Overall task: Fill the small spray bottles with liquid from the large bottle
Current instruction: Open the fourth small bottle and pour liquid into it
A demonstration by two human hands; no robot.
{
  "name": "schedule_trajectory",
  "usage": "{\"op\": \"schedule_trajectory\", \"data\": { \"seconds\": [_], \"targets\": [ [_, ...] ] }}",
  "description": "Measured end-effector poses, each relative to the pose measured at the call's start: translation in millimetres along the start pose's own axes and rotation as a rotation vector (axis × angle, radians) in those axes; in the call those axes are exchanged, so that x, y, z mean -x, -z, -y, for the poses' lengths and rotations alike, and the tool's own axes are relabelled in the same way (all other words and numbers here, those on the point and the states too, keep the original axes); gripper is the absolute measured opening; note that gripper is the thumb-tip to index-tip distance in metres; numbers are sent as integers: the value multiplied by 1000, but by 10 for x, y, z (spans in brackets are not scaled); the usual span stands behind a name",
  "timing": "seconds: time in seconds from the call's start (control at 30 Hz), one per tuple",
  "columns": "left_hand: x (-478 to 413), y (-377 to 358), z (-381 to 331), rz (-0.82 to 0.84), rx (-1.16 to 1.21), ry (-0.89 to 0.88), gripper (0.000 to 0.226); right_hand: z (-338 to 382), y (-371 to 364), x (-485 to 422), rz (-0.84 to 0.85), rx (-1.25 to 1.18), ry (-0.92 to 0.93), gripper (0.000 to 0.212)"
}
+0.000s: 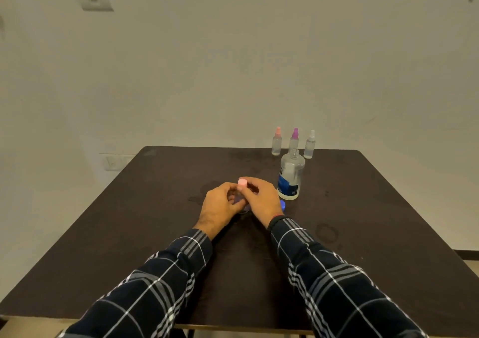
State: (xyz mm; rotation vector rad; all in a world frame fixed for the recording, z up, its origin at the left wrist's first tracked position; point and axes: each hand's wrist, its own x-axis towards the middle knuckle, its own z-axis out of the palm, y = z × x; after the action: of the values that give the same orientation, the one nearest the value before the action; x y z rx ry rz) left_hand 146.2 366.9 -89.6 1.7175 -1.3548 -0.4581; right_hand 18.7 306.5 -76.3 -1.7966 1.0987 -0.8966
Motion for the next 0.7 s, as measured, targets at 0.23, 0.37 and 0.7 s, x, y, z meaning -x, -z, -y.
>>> {"op": "schedule_trajectory", "data": {
  "seconds": [0.23,0.37,0.7],
  "targets": [
    [15,-8,-12,1,54,16,37,54,51,24,0,-115,-54,49],
    [11,-9,-3,5,52,25,39,8,32,78,-52,-118,-26,14],
    [21,4,14,6,29,31,37,121,-52,36,47,27,35,43]
  ]
}}
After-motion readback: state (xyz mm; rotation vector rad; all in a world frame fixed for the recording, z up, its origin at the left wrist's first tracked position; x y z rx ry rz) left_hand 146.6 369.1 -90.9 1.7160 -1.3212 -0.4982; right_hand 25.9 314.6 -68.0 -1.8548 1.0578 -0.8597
